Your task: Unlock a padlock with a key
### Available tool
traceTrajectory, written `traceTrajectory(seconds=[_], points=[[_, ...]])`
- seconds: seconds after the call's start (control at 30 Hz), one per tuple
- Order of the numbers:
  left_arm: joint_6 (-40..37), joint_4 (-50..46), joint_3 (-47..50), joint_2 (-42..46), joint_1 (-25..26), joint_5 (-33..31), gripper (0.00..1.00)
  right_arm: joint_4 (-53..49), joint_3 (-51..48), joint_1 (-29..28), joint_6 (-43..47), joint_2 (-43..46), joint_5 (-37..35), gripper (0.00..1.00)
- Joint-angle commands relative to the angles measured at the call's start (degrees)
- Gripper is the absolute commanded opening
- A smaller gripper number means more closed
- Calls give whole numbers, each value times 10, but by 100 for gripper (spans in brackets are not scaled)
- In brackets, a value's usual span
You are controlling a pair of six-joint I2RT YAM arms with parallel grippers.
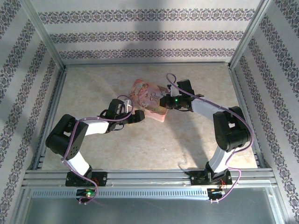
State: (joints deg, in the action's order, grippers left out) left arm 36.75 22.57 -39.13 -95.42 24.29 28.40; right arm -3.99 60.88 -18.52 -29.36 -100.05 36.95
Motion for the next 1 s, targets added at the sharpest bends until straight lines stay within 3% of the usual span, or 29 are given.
traceTrajectory(seconds=[0.0, 0.17, 0.57, 0.97], points=[[-68, 9, -21, -7, 14, -13, 87, 5, -11, -5, 6, -9, -2, 0], [-109, -27, -55, -28, 23, -21, 81, 5, -10, -6, 5, -10, 0, 0], [-119, -36, -102, -81, 46, -18, 62, 5, -12, -7, 5, -5, 1, 0], [-67, 4, -103, -101, 60, -63, 49, 5, -16, -7, 7, -1, 0, 0]])
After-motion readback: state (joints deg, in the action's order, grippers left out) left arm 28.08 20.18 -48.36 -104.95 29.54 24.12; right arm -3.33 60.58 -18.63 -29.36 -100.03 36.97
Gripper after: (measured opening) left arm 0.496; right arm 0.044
